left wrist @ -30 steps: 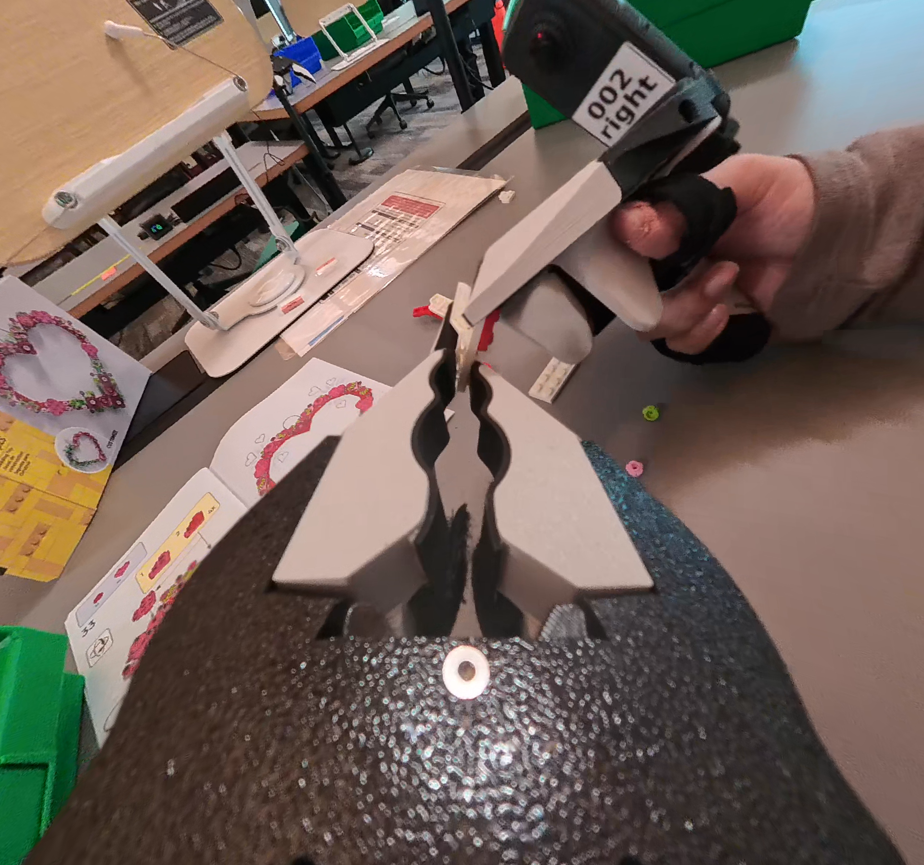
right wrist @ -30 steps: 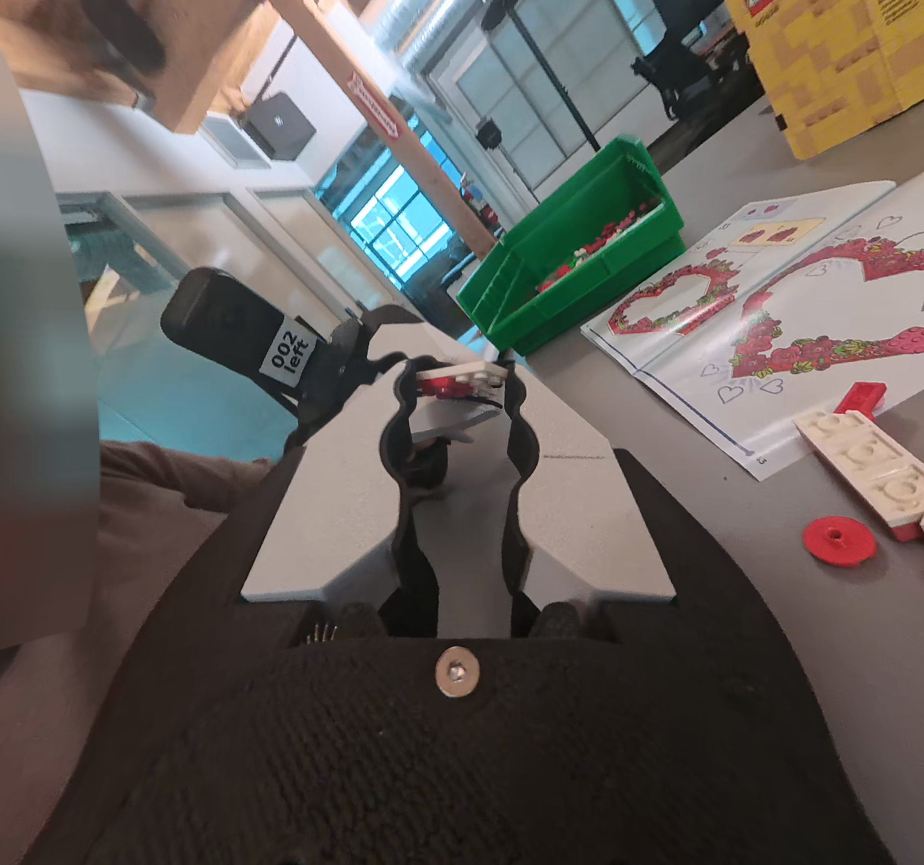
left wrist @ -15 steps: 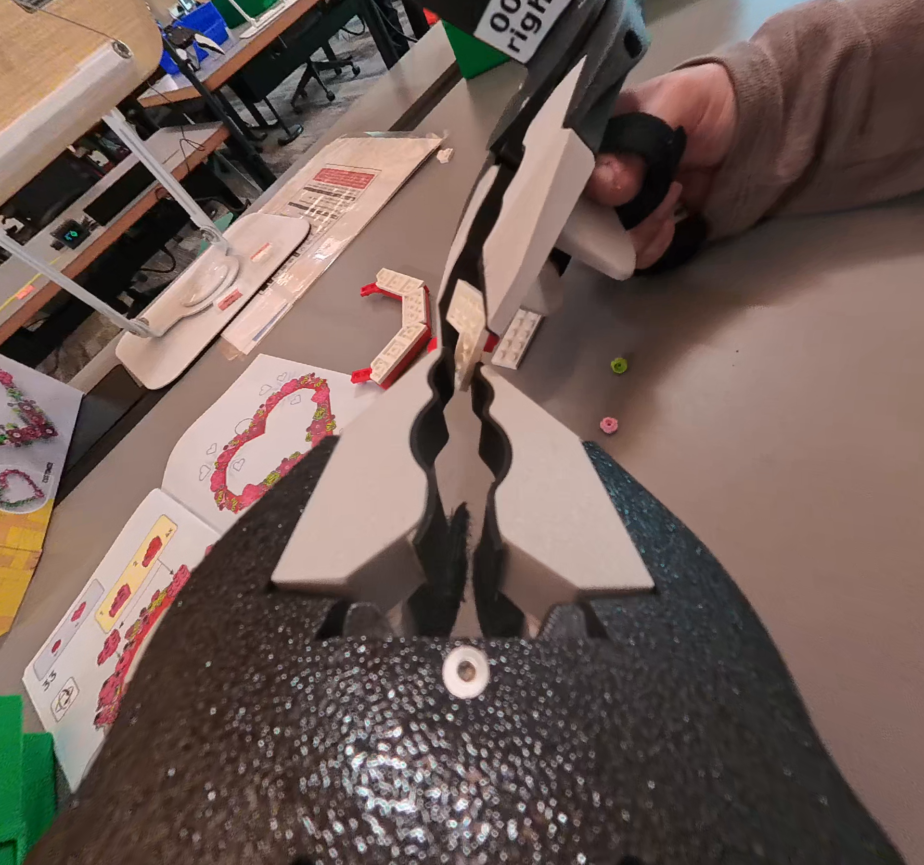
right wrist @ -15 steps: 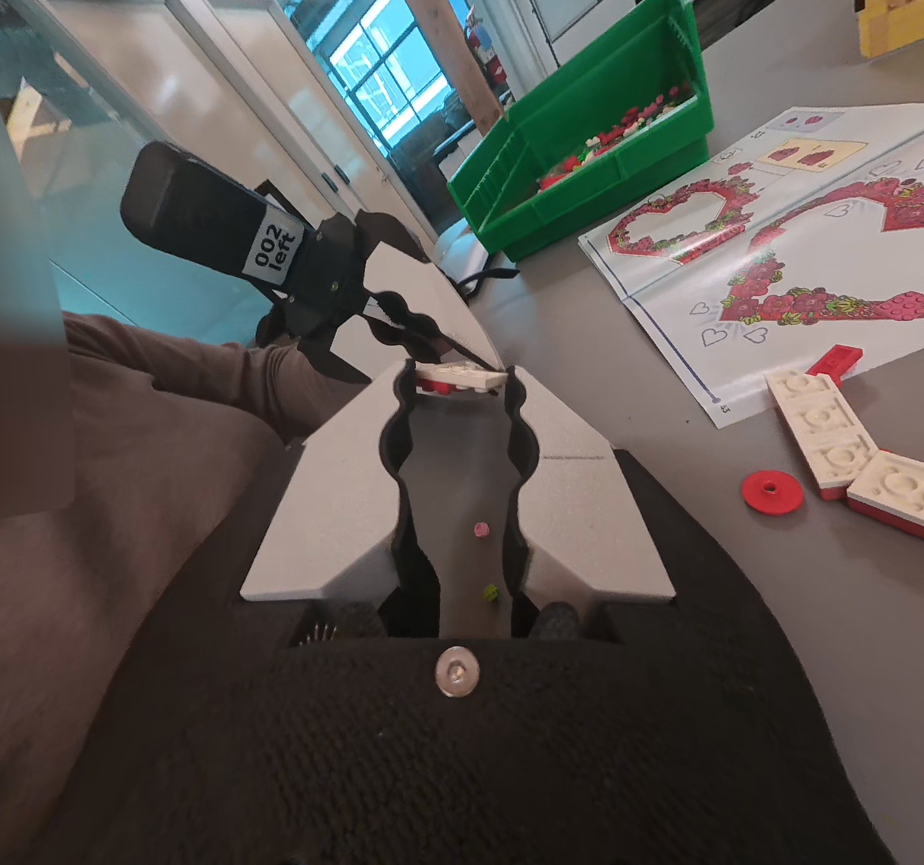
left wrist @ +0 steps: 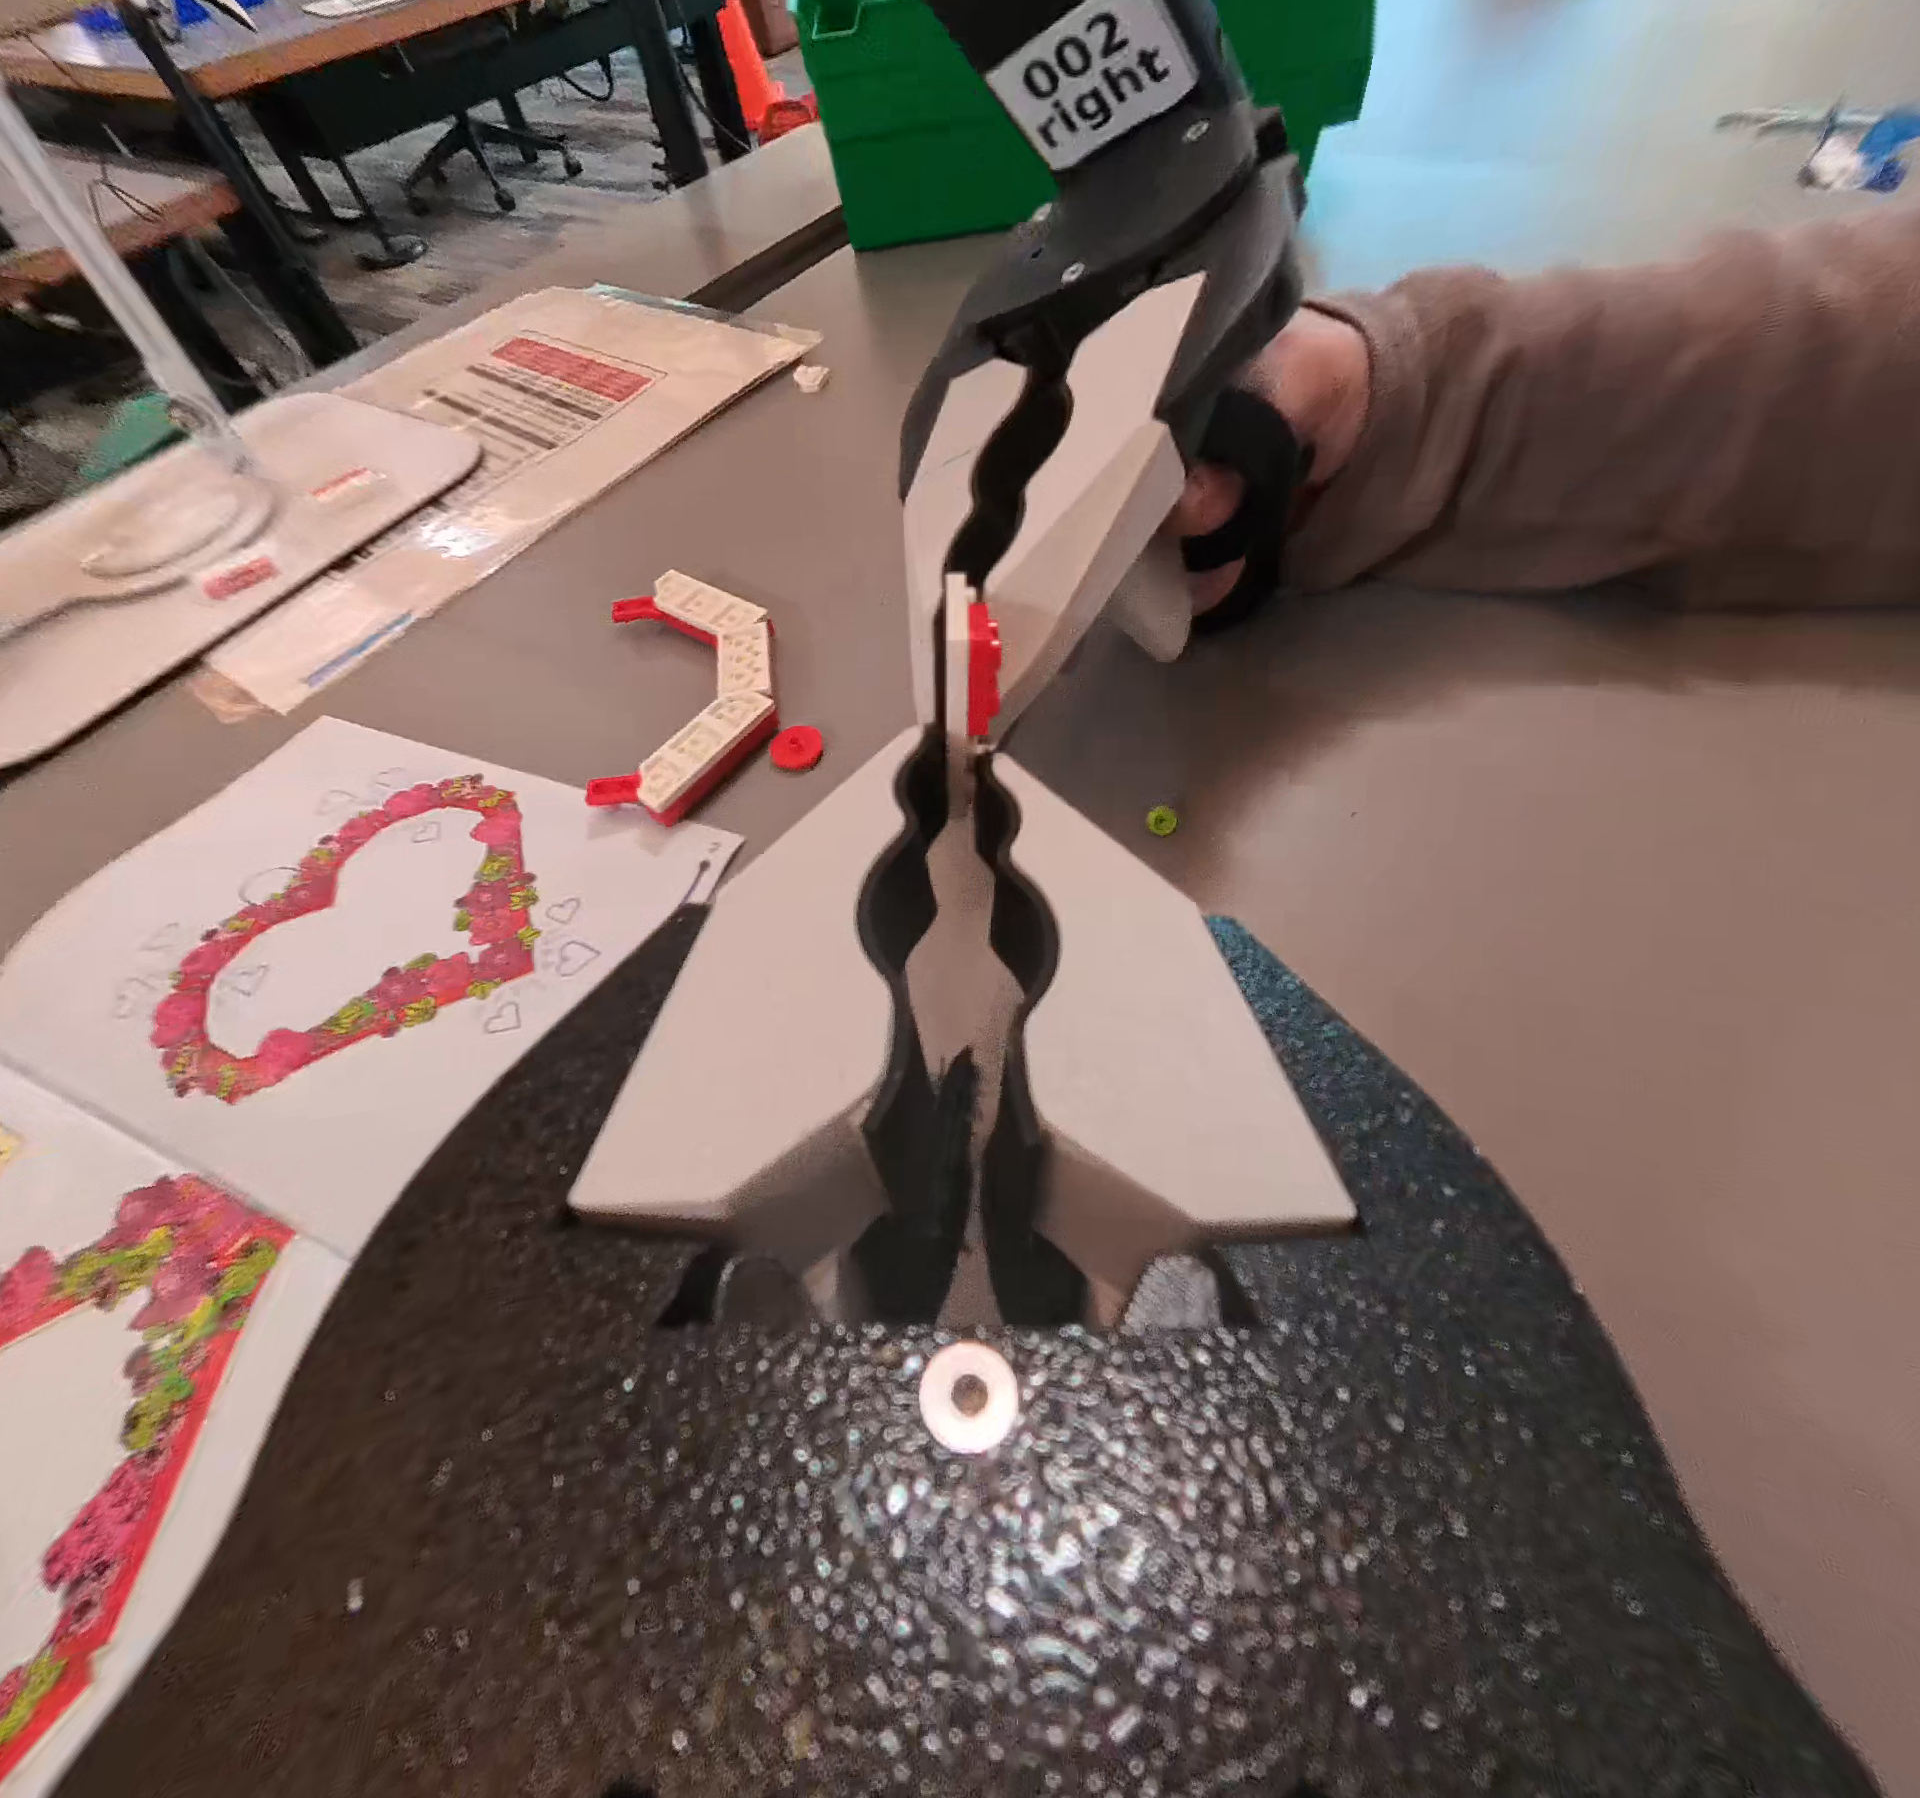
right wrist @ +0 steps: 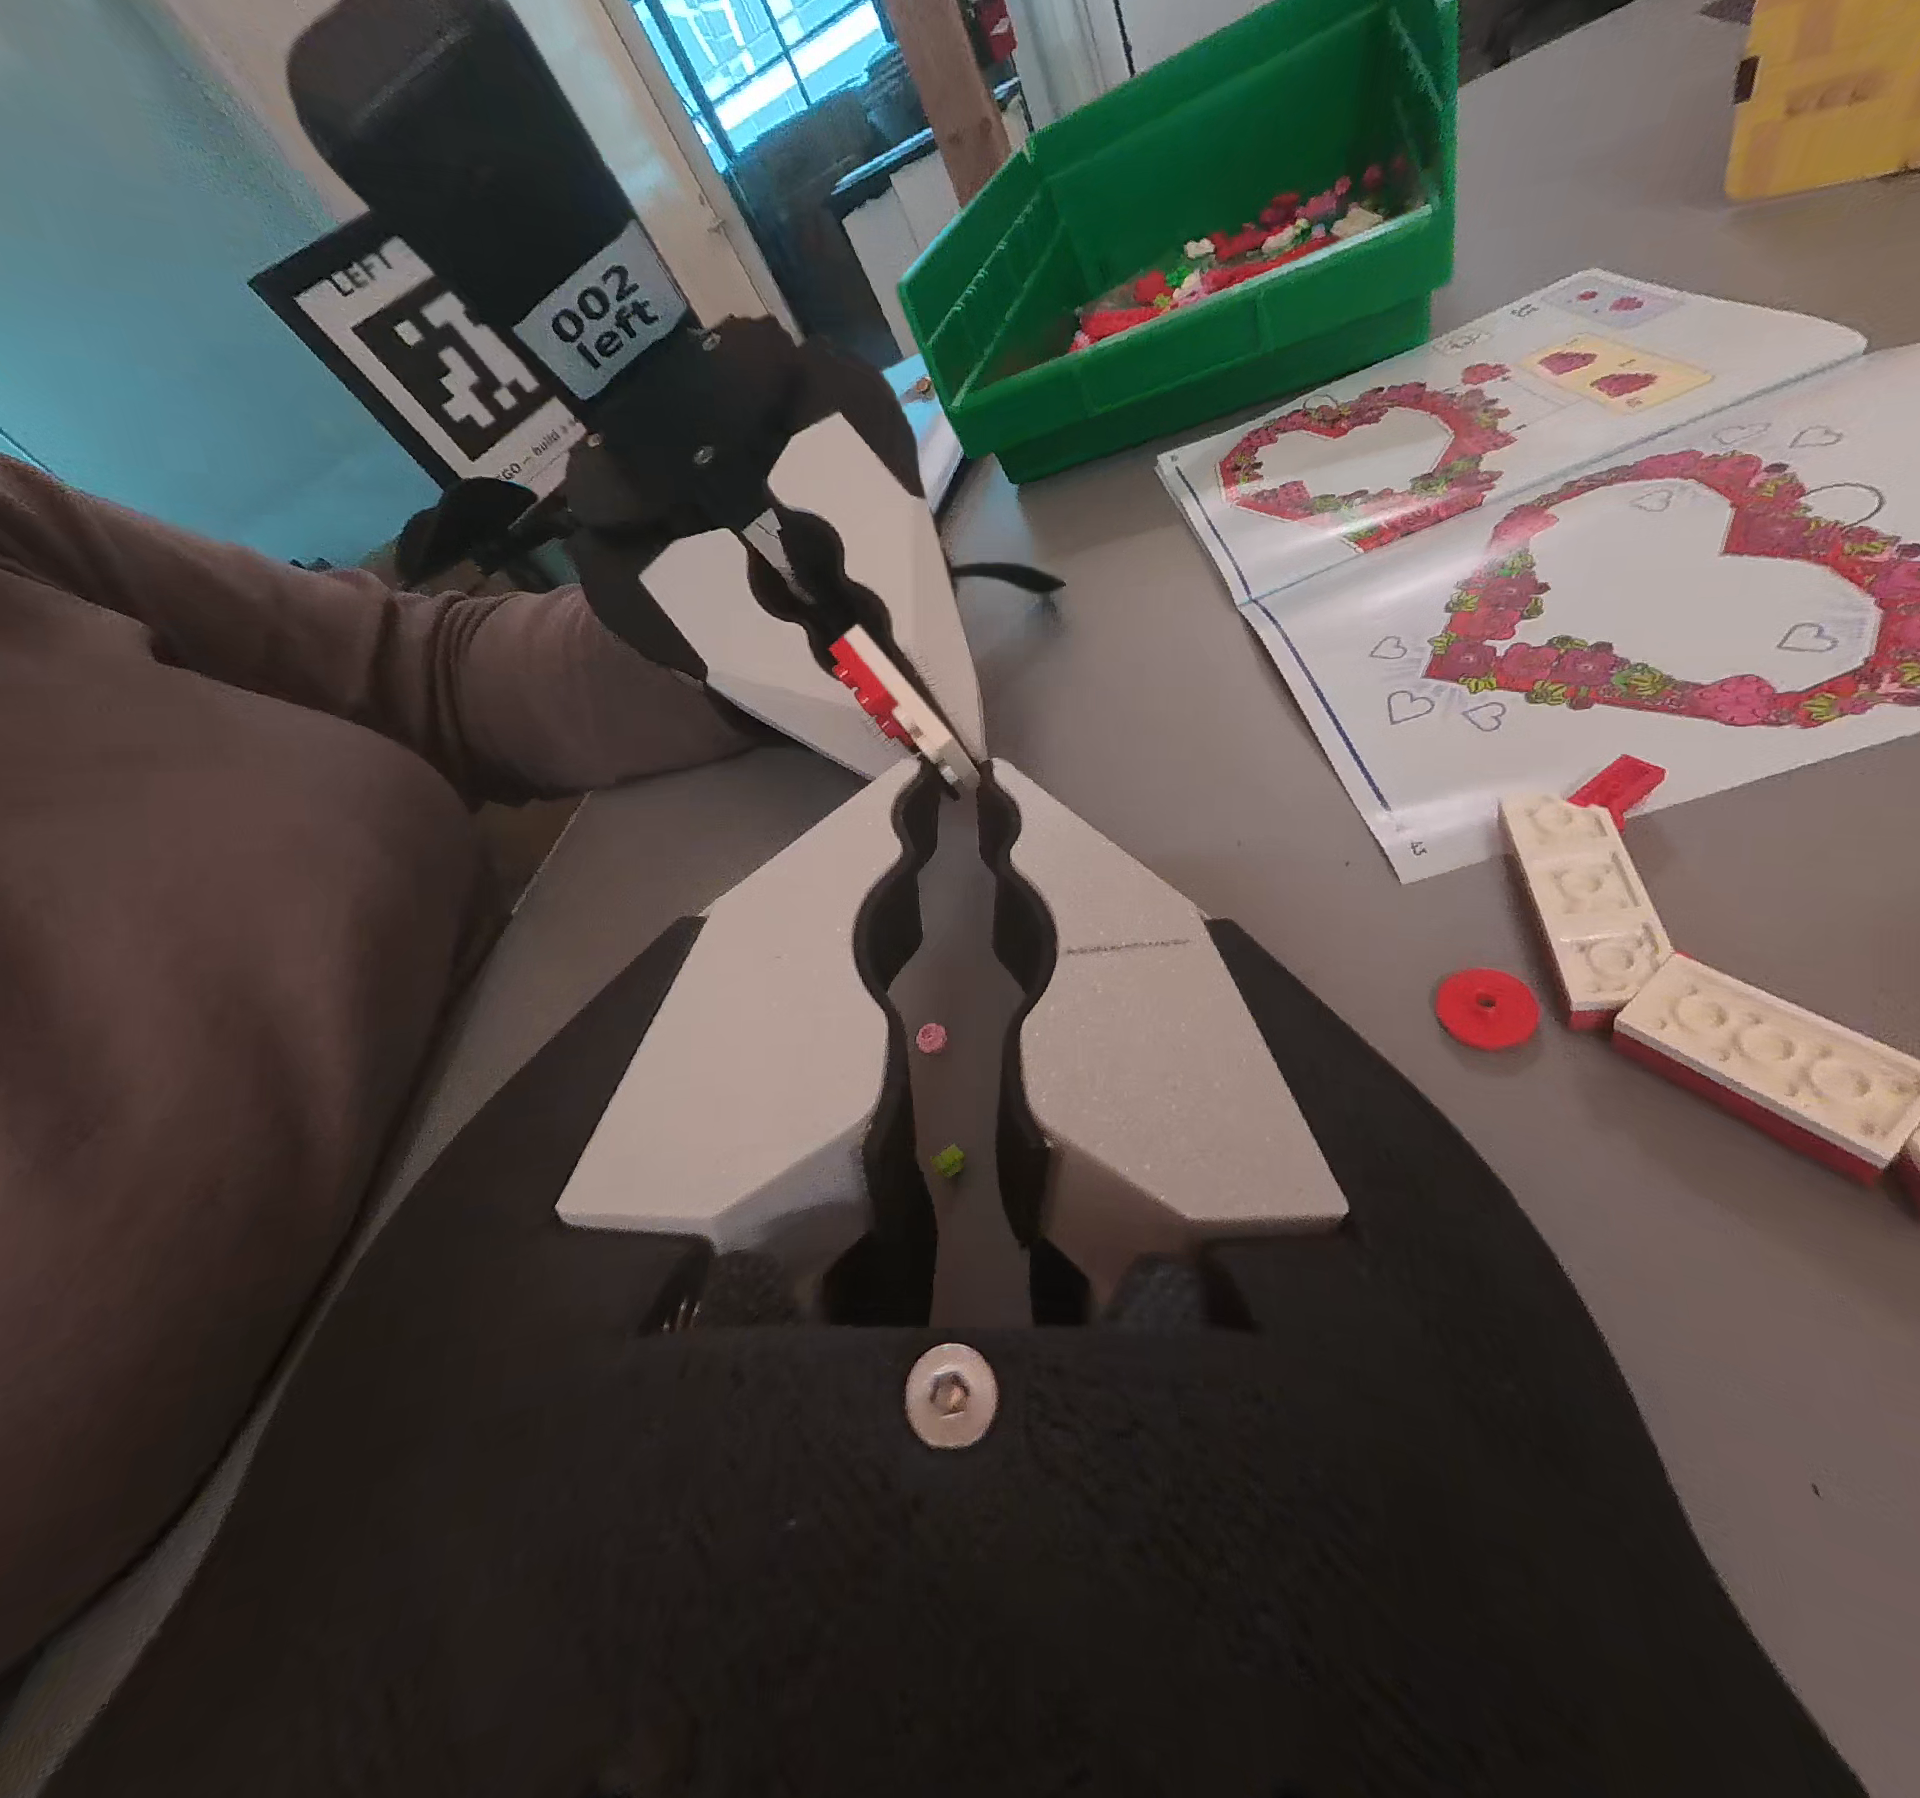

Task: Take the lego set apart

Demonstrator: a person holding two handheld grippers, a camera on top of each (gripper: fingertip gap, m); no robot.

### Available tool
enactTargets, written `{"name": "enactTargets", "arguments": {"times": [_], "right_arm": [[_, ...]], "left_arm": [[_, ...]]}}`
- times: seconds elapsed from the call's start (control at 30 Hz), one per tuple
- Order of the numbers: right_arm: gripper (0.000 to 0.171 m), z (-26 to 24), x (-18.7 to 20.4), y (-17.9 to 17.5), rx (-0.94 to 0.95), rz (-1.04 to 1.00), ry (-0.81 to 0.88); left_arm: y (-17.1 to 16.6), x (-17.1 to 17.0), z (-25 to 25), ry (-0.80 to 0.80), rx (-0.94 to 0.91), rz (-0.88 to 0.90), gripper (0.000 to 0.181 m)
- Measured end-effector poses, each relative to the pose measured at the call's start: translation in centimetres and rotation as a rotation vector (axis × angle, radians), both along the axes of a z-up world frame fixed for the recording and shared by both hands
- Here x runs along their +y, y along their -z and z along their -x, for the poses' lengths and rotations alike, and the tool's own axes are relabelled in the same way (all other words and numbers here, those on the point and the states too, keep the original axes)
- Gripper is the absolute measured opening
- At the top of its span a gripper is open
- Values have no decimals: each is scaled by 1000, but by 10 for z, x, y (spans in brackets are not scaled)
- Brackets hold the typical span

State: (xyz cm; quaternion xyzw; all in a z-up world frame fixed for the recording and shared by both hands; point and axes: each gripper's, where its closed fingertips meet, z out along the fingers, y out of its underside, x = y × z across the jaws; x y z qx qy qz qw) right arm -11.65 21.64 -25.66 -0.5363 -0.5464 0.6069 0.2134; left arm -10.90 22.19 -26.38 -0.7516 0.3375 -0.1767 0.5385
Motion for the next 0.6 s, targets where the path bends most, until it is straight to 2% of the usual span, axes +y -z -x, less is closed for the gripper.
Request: {"name": "enactTargets", "arguments": {"times": [0.07, 0.17, 0.27, 0.33, 0.47, 0.6], "right_arm": [[7, 0, 0, 0, 2, 11, -4], [25, -2, 6, 5, -11, -89, 37], [42, -3, 19, 10, -46, -415, 152], [43, -3, 17, 8, -50, -702, 183], [35, 0, -4, 27, -140, -1141, 66], [34, 3, -7, 42, -207, -1425, 9]], "left_arm": [[0, 2, 1, -20, 14, -1, 3], [13, 5, 3, -56, -10, 102, 3], [27, 6, 7, -78, -75, 249, 3], [37, 1, 4, -54, -128, 382, 3], [48, -8, -2, 1, -214, 542, 3], [53, -12, -1, 11, -212, 589, 3]]}}
